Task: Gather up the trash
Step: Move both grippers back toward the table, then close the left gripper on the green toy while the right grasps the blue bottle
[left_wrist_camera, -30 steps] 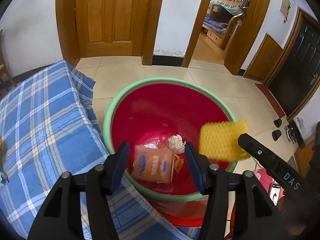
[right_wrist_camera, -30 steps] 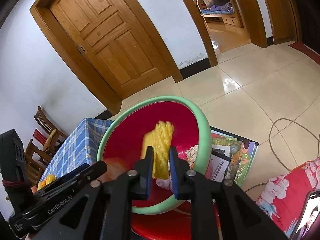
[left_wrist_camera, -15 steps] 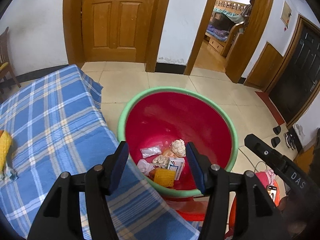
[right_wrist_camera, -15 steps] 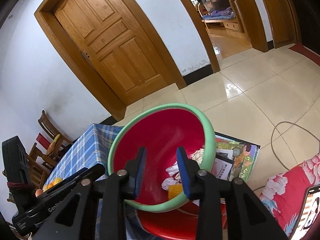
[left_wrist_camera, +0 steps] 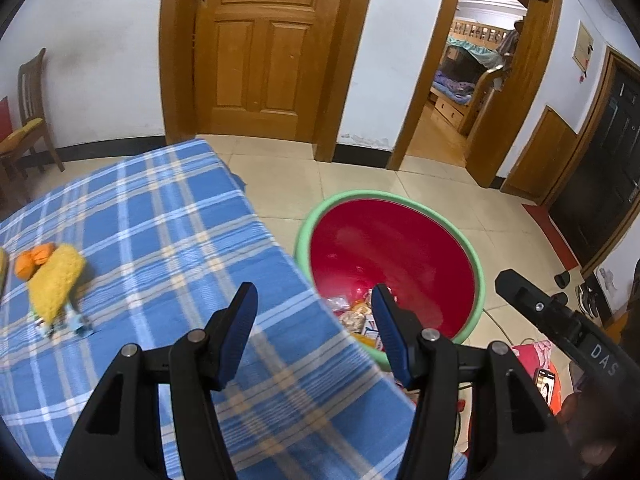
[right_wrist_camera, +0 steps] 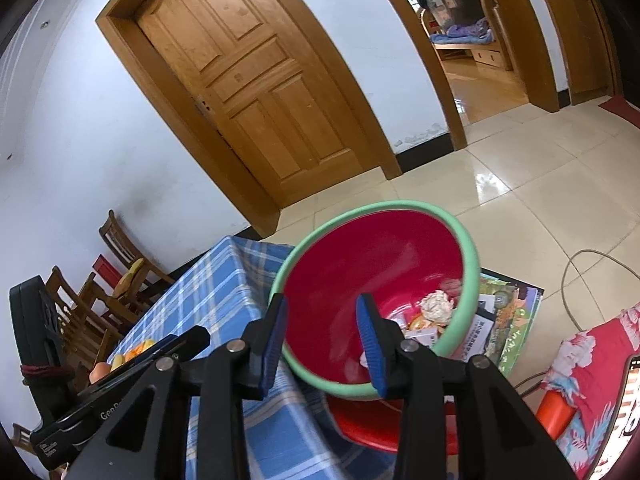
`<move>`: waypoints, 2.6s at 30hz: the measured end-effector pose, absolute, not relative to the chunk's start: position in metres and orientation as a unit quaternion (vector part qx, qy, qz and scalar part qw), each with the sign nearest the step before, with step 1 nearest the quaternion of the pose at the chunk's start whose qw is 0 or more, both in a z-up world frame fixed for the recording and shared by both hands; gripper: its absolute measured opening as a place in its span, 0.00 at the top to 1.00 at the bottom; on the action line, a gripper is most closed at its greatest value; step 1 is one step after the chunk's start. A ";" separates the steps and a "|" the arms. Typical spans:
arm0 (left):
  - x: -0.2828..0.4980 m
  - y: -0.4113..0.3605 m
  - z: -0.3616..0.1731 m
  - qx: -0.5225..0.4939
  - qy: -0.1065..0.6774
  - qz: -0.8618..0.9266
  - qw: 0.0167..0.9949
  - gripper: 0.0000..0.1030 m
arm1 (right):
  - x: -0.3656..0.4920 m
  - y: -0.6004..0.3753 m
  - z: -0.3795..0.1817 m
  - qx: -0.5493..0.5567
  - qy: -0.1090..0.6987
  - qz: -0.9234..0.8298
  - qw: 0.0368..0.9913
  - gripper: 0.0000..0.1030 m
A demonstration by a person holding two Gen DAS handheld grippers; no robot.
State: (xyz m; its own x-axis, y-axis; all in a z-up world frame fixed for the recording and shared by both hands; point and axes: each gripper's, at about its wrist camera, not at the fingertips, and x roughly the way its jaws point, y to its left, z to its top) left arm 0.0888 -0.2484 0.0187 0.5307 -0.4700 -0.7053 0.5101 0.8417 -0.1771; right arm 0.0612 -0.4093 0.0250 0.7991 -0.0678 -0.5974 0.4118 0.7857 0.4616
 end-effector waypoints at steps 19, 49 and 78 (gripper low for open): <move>0.101 -0.150 0.027 -0.007 0.382 -0.201 0.902 0.43 | 0.078 -0.349 0.038 0.279 0.299 -0.088 0.909 0.45; 0.159 -0.033 -0.036 -0.027 0.434 -0.058 0.899 0.59 | 0.112 -0.303 0.025 0.254 0.342 -0.062 0.903 0.44; 0.129 -0.001 -0.016 -0.069 0.408 -0.073 0.907 0.82 | 0.153 -0.238 0.012 0.212 0.393 0.020 0.894 0.44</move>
